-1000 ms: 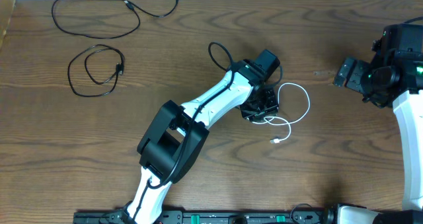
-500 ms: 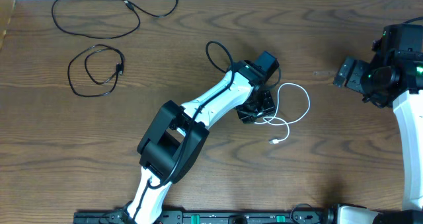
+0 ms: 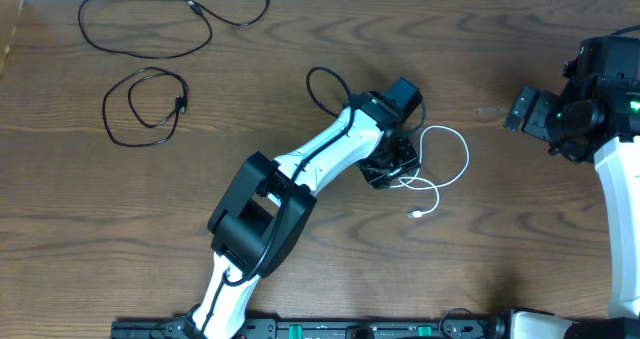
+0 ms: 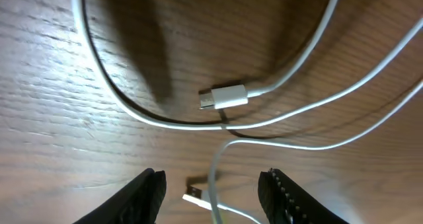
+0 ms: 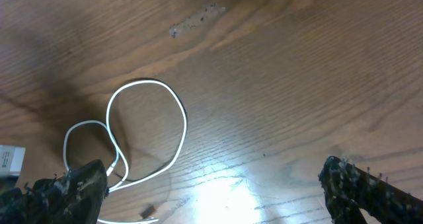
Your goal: Untangle cables
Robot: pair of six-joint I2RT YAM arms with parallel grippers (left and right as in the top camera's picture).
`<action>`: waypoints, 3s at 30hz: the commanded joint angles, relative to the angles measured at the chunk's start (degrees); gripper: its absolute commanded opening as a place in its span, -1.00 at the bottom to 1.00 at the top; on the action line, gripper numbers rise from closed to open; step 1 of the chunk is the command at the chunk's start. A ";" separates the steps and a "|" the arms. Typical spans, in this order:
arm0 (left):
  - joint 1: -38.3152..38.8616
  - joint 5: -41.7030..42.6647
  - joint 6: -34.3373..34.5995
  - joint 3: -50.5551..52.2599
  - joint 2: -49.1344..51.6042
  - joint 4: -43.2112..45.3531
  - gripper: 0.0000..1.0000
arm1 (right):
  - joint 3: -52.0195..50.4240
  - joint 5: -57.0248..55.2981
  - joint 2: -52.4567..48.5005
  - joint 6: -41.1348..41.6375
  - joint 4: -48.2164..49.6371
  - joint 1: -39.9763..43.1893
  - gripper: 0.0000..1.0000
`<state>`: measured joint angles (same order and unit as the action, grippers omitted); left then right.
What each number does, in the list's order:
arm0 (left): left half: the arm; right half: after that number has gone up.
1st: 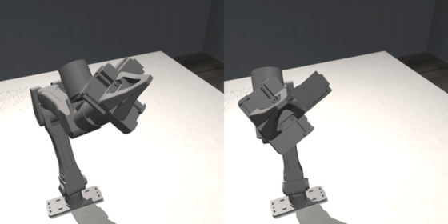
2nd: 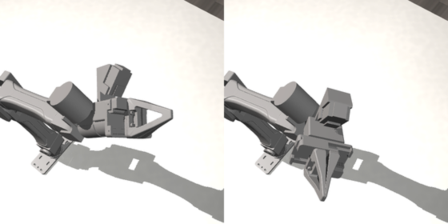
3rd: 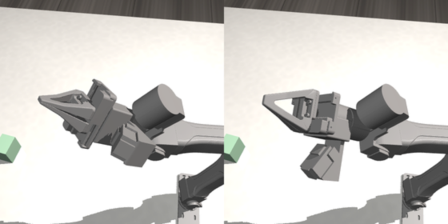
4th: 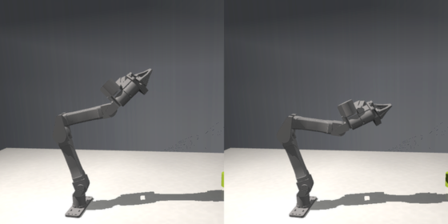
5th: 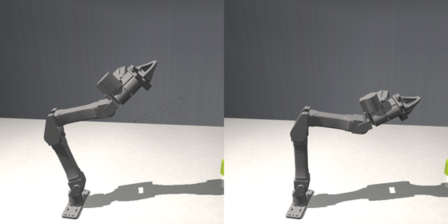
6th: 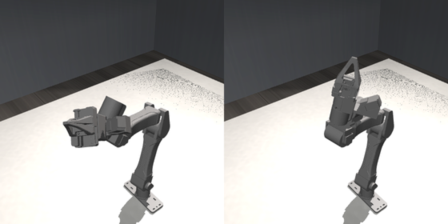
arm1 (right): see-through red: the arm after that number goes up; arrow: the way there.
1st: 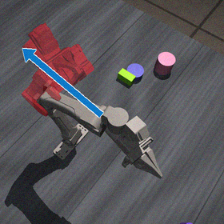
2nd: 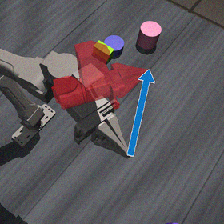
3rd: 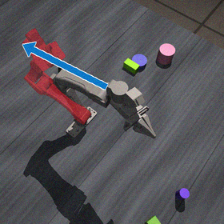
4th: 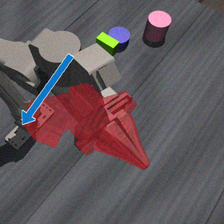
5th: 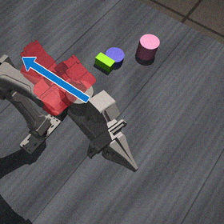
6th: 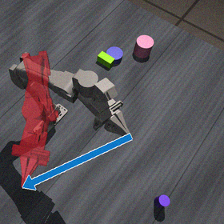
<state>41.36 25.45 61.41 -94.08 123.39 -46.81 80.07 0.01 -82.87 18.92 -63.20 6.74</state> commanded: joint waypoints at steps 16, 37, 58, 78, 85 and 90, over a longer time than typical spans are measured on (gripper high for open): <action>-2.67 4.24 -5.68 -3.72 -5.81 1.29 -0.86 | 0.26 -0.52 0.02 0.76 -0.04 0.24 0.99; -7.08 -34.82 -18.97 -4.37 -40.74 -6.82 -0.85 | 0.26 -0.52 0.02 0.76 -0.04 0.24 0.99; -9.27 -45.40 -15.96 -0.92 -31.71 -32.26 -0.35 | 0.26 -0.52 0.02 0.76 -0.04 0.24 0.99; -9.31 -23.08 -40.17 -0.72 -18.38 -18.64 0.37 | 0.26 -0.52 0.02 0.76 -0.04 0.24 0.99; -9.03 -20.92 -42.27 -0.72 -13.11 -15.87 0.37 | 0.26 -0.52 0.02 0.76 -0.04 0.24 0.99; -8.90 -20.94 -42.56 -0.72 -10.99 -15.82 0.19 | 0.26 -0.52 0.02 0.76 -0.04 0.24 0.99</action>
<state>32.40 3.36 20.47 -95.20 111.33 -62.57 80.07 0.01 -82.89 18.92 -63.18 6.74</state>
